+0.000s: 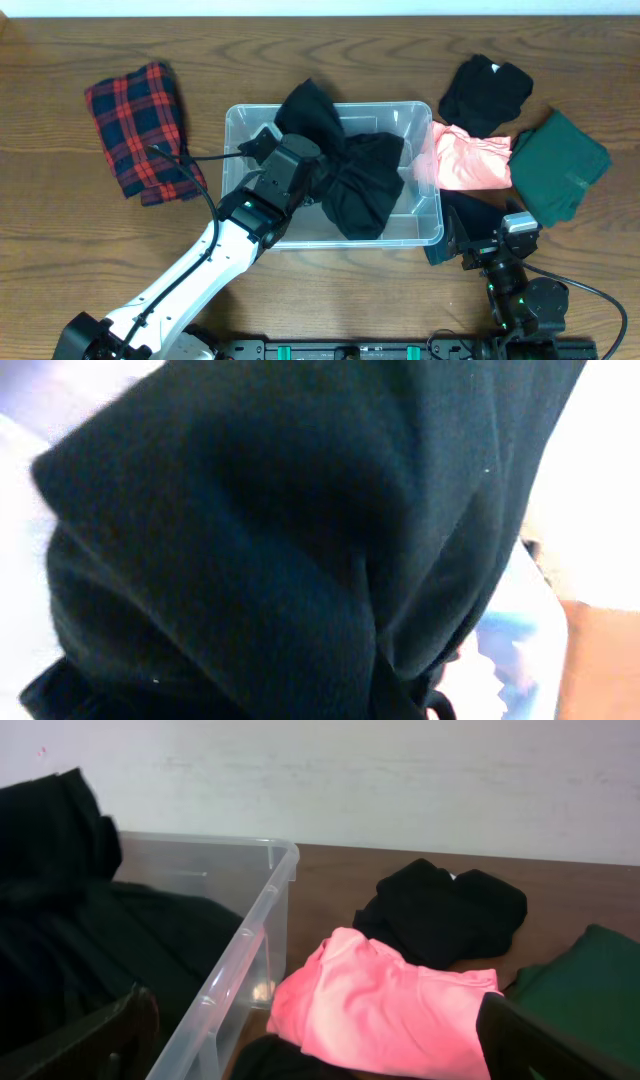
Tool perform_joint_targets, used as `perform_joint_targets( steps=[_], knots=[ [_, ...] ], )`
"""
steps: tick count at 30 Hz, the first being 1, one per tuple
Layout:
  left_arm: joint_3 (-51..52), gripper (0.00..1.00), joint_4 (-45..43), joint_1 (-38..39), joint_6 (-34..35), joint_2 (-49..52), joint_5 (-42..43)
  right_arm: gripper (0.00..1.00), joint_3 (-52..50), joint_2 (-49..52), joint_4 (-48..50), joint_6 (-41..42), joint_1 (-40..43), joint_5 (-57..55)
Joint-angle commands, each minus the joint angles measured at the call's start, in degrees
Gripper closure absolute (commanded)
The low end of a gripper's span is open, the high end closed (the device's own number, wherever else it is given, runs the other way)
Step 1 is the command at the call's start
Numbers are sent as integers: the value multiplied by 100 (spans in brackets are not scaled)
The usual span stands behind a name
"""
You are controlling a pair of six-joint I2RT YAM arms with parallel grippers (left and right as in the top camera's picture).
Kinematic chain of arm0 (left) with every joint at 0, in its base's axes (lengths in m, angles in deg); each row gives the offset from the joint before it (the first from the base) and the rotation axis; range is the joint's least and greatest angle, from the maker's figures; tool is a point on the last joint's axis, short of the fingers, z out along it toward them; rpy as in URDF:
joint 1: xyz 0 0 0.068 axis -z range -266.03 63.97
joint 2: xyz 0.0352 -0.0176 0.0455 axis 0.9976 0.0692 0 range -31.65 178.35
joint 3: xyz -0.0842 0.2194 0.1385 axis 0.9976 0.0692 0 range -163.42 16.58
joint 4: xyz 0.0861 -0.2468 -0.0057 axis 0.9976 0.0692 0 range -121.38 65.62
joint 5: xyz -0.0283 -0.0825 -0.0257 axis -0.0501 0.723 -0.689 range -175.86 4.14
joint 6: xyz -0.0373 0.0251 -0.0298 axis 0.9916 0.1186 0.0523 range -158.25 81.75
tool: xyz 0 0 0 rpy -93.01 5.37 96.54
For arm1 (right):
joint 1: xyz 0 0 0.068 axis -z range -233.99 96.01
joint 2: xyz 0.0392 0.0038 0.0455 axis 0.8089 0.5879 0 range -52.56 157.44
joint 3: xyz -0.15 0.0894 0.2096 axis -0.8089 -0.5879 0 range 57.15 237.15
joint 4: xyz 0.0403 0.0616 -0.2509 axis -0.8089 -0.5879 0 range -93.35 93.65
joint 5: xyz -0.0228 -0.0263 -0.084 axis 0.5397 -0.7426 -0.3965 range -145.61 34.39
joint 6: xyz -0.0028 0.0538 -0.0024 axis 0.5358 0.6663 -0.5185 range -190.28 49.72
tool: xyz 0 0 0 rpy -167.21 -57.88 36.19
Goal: Pack container
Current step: 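Lower the black garment into the bin and open the left gripper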
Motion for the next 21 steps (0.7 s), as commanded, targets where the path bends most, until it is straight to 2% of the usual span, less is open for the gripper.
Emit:
perform_joint_targets(
  steps=[1,2,4,8,11,14,18,21],
  knots=[
    [-136,78,74,15,-170,-111,-260,1,-15,-20,-9,74,-15,-39],
    [-136,64,94,28,-208,-111,-195,1,-15,-20,-9,74,-15,-39],
    [-136,52,92,31,-251,-125,111,1,-15,-20,-9,74,-15,-39],
    [-138,52,90,31,-299,-223,708,1,-15,-20,-9,74,-15,-39],
    [-138,52,92,31,-680,-372,955,1,-15,-20,-9,74,-15,-39],
    [-138,52,79,28,-1180,-577,774,1,-15,-20,-9,74,-15,-39],
    [-146,53,28,28,-2124,-901,221,1,-15,-20,-9,74,-15,-39],
    [-146,54,68,31,-2839,-1126,138,1,-15,-20,-9,74,-15,-39]
  ],
)
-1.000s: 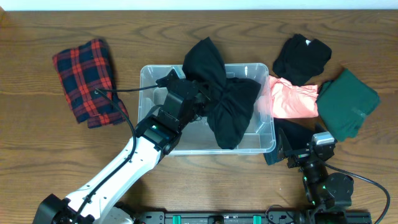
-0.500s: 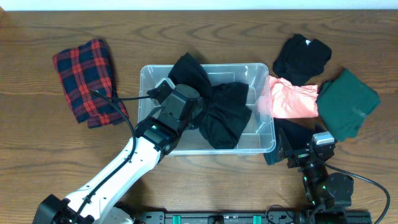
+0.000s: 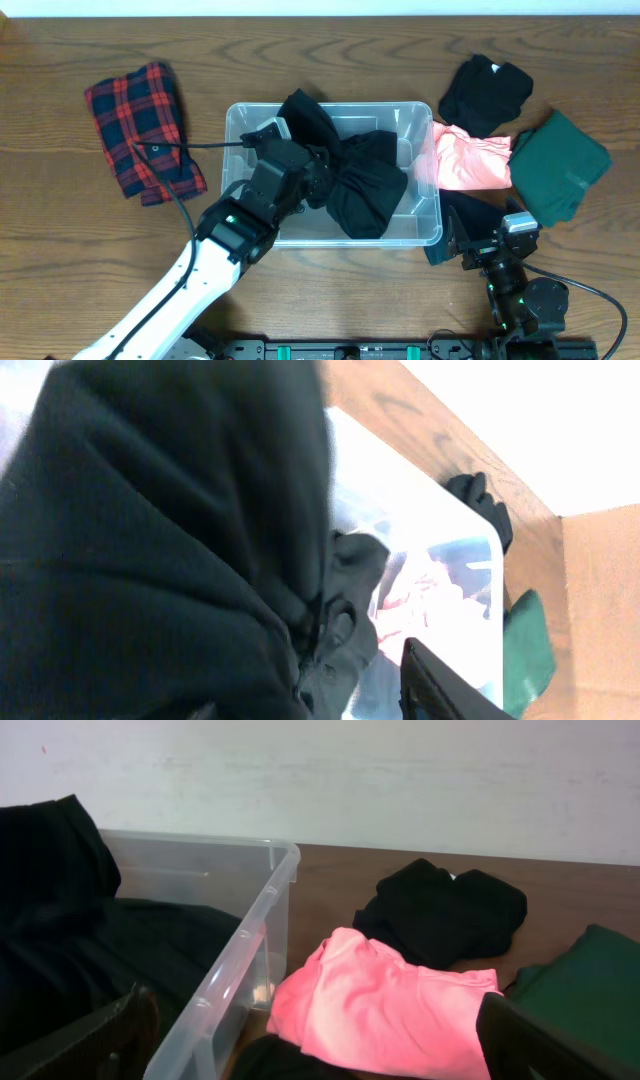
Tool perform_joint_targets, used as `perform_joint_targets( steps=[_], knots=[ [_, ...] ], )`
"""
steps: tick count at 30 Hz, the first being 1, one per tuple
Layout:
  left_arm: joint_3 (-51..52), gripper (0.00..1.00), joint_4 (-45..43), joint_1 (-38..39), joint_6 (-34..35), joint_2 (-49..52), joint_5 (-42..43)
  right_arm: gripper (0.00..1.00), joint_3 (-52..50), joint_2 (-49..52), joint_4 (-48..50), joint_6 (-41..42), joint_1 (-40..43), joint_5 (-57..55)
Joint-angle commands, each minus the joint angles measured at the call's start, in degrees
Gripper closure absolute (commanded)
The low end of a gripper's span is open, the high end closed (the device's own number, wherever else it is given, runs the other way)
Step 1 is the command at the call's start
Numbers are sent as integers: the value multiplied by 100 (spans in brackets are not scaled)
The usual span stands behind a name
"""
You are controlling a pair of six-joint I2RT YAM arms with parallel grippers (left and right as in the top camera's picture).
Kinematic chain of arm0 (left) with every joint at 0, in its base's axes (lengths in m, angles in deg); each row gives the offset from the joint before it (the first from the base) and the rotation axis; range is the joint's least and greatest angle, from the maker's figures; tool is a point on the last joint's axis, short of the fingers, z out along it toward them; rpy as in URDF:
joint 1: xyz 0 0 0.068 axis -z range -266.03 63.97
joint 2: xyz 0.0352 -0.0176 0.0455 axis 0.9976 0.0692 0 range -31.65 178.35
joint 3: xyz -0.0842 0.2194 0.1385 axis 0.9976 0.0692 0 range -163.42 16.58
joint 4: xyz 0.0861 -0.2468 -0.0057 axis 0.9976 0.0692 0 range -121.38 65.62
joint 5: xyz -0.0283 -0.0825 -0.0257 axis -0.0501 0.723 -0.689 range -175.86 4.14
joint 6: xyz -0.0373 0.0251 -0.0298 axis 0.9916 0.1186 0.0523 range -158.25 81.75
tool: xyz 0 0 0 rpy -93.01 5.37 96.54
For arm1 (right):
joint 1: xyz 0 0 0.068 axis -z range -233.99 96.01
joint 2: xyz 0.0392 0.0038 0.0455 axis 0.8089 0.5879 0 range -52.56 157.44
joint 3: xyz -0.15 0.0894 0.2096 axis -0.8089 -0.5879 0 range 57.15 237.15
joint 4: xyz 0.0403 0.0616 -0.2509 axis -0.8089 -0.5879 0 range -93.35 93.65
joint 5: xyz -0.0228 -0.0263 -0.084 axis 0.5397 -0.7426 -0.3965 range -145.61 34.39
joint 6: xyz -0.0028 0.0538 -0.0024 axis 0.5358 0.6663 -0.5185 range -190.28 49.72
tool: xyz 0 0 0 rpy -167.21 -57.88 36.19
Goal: Pack container
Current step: 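Lower the black garment into the bin and open the left gripper, then withdraw the left gripper toward the red plaid shirt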
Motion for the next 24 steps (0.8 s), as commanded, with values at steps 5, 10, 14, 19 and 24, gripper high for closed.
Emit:
perform_joint_targets(
  steps=[5,10,14,19,24],
  knots=[
    [-146,55,-24,2,-1856,-483,-660,1,-15,-20,-7,74,-15,-39],
    [-146,55,162,2,-1971,-686,-780,1,-15,-20,-7,74,-15,-39],
    [-146,54,901,2,-1974,-839,-787,1,-15,-20,-7,74,-15,-39],
    [-146,50,1552,0,-1976,-813,-1226,1,-15,-20,-7,74,-15,-39],
    [-146,42,946,-42,-2844,-535,-1622,1,-15,-20,-7,74,-15,-39]
  ],
)
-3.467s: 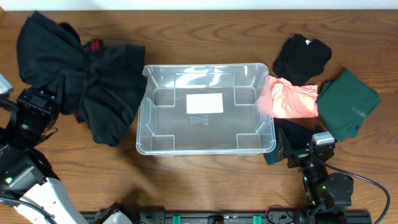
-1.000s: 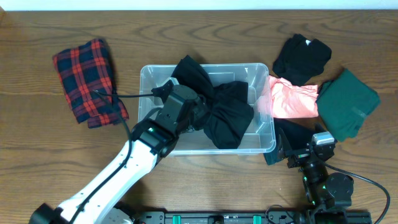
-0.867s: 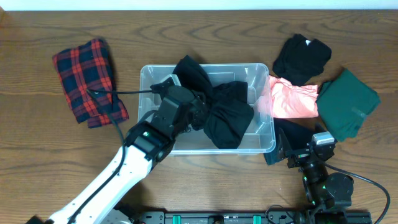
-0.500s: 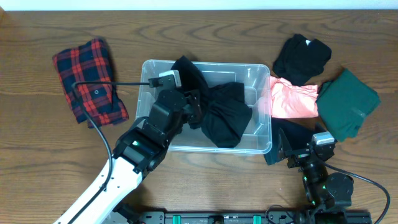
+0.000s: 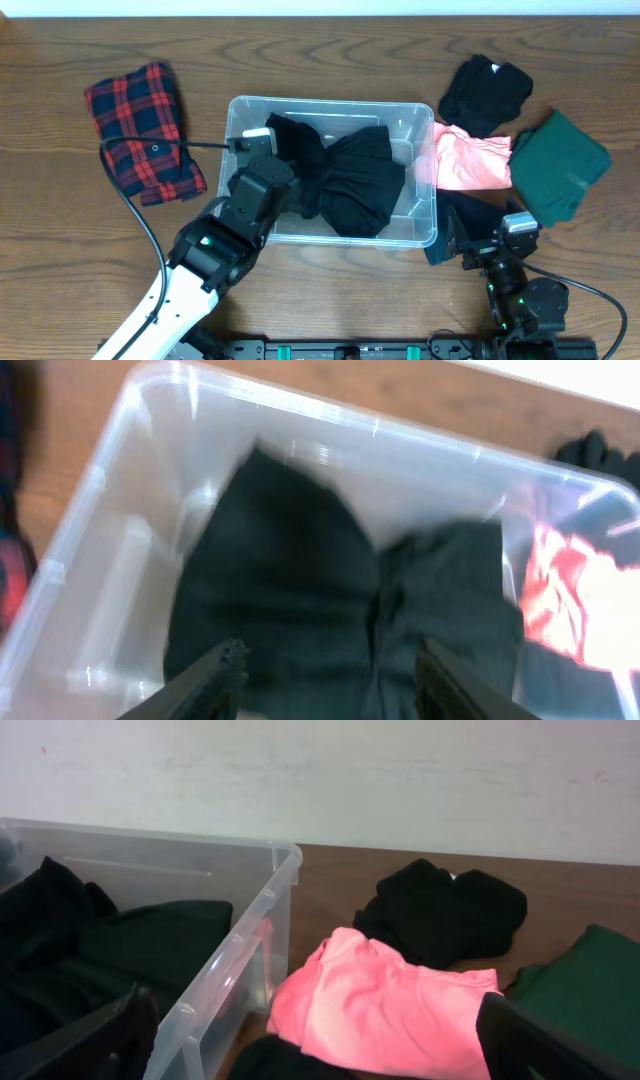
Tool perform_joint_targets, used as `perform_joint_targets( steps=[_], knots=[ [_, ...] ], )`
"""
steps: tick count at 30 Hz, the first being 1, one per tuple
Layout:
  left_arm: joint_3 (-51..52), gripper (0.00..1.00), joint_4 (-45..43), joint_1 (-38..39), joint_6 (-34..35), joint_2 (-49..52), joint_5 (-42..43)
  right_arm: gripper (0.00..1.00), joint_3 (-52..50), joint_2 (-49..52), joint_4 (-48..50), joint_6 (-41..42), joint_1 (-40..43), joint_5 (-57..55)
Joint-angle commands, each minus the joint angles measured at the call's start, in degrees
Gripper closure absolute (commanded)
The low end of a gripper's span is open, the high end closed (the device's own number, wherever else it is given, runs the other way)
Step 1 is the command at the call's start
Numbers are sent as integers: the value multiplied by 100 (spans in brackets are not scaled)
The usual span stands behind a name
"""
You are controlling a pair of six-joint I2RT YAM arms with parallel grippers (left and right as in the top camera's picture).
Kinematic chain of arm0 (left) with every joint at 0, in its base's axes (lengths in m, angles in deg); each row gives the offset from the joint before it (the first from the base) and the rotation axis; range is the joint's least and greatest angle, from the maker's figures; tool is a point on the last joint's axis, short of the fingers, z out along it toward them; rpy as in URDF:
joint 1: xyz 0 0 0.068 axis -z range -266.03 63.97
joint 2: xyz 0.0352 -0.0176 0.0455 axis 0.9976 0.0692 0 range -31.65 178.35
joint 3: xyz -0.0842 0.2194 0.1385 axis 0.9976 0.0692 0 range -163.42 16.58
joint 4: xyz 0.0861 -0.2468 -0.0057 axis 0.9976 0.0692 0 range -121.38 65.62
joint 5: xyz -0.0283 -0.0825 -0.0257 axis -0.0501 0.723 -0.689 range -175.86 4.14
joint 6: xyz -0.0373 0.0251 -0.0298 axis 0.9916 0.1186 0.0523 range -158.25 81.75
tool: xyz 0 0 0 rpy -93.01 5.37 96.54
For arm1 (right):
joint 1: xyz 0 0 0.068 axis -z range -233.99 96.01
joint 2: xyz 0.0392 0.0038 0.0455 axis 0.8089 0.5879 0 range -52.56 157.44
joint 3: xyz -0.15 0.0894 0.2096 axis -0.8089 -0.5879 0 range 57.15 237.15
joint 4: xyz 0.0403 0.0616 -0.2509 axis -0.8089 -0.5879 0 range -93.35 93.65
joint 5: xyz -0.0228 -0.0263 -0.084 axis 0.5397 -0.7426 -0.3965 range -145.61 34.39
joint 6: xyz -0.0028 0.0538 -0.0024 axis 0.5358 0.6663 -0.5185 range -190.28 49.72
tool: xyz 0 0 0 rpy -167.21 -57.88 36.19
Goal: Pack container
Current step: 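Withdraw the left gripper toward the red plaid shirt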
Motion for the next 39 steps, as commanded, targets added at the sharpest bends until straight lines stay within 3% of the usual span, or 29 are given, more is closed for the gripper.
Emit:
perform_joint_targets(
  steps=[1,5,13,16,19,23,27,32,36,39],
  knots=[
    [-125,42,-116,-74,-807,223,-448,1,-15,-20,-7,74,-15,-39],
    [-125,42,116,-348,-774,223,-675,1,-15,-20,-7,74,-15,-39],
    [-396,26,446,-1845,-717,-385,-411,1,-15,-20,-7,74,-15,-39],
    [-575,25,807,-2883,-872,-422,428,1,-15,-20,-7,74,-15,-39],
    [-634,25,957,-4280,-868,-243,1899,1,-15,-20,-7,74,-15,-39],
    [-647,25,820,-6011,-866,313,3696,1,-15,-20,-7,74,-15,-39],
    [-649,24,393,-7278,-866,1102,4946,1,-15,-20,-7,74,-15,-39],
    [-656,24,-509,-8019,-861,2109,5713,1,-15,-20,-7,74,-15,-39],
    [-824,24,-973,-8081,-868,2861,6236,1,-15,-20,-7,74,-15,-39],
    [-1051,23,-984,-8043,-1049,3401,6122,1,-15,-20,-7,74,-15,-39]
  ],
)
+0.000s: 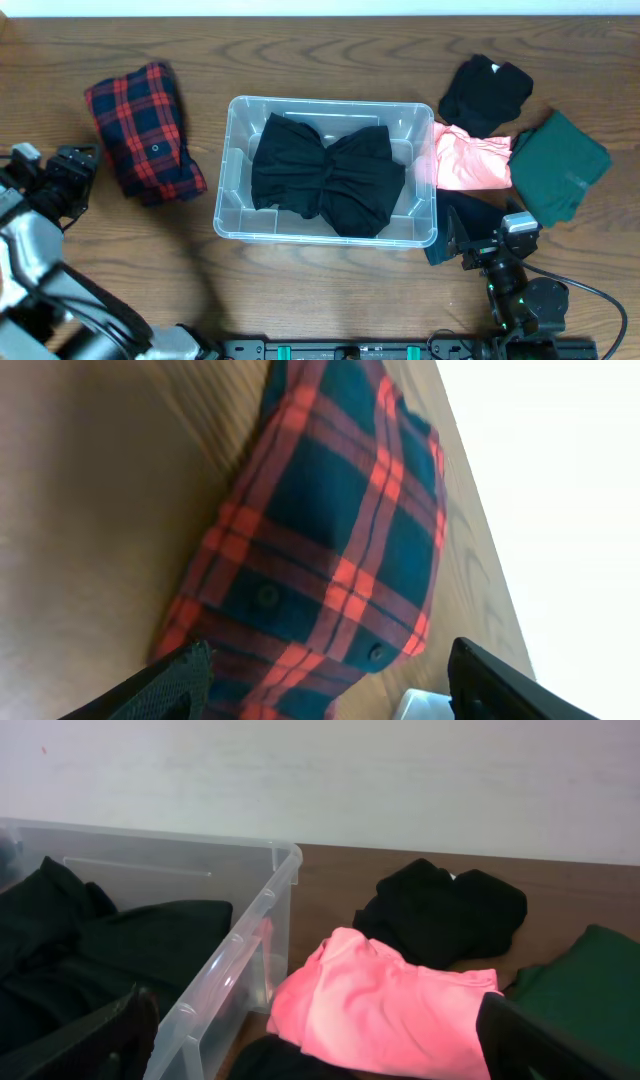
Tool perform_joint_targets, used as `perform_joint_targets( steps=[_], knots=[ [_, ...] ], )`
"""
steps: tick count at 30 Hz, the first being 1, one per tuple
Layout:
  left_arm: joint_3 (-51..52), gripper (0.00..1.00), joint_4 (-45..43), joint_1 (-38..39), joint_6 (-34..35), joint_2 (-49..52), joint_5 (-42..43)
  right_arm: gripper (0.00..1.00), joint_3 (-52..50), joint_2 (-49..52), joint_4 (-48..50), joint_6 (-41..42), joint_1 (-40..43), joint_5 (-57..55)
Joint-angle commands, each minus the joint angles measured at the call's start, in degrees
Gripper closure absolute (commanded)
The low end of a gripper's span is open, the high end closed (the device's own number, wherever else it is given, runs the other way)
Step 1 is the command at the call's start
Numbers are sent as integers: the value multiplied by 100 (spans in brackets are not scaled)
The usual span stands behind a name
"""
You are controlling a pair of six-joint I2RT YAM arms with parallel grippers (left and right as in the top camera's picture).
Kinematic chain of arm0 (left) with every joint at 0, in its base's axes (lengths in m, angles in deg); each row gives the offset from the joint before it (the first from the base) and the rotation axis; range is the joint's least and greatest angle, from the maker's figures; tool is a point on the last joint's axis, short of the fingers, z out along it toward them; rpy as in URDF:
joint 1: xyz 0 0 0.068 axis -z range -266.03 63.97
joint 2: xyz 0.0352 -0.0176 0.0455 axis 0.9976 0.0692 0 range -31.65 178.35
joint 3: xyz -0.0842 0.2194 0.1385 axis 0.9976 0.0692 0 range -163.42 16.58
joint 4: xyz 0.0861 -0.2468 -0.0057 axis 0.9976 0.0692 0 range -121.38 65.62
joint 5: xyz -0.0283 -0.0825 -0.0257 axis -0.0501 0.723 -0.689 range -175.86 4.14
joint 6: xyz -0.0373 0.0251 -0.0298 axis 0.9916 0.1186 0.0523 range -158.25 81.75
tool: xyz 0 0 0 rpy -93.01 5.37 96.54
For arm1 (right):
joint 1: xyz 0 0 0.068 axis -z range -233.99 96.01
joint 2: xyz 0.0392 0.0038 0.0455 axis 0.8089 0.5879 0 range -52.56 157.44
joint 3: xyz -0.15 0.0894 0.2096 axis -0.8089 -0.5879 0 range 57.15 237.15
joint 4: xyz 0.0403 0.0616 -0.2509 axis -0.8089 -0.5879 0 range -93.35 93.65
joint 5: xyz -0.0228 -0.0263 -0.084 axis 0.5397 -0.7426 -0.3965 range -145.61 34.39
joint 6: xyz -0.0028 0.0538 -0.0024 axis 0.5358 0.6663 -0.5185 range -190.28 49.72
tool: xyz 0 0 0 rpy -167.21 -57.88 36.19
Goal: Pack container
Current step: 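Withdraw the left gripper toward the red plaid shirt, then grasp the red-and-black plaid shirt with the left gripper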
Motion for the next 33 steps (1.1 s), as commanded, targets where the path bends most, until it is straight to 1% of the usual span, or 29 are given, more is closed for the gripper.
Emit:
perform_joint_targets(
  steps=[1,5,10,15,18,21,28,31,33],
  knots=[
    [-382,23,-33,28,-308,540,332,1,-15,-20,-7,74,-15,-39],
    [-756,23,-31,28,-442,1126,234,1,-15,-20,-7,74,-15,-39],
    [-1038,23,2,63,-660,1449,-68,1,-15,-20,-7,74,-15,-39],
    [-1049,23,11,326,-927,1624,-385,1,-15,-20,-7,74,-15,-39],
    [-1049,22,20,557,-942,1805,-629,1,-15,-20,-7,74,-15,-39],
    [-1049,20,-83,723,-966,1996,-673,1,-15,-20,-7,74,-15,-39],
    [-1049,20,-216,929,-968,2315,-673,1,-15,-20,-7,74,-15,-39],
    [-1049,20,-225,997,-968,2514,-673,1,-15,-20,-7,74,-15,-39],
    [-1049,26,-229,1027,-968,2660,-673,1,-15,-20,-7,74,-15,-39]
  ],
)
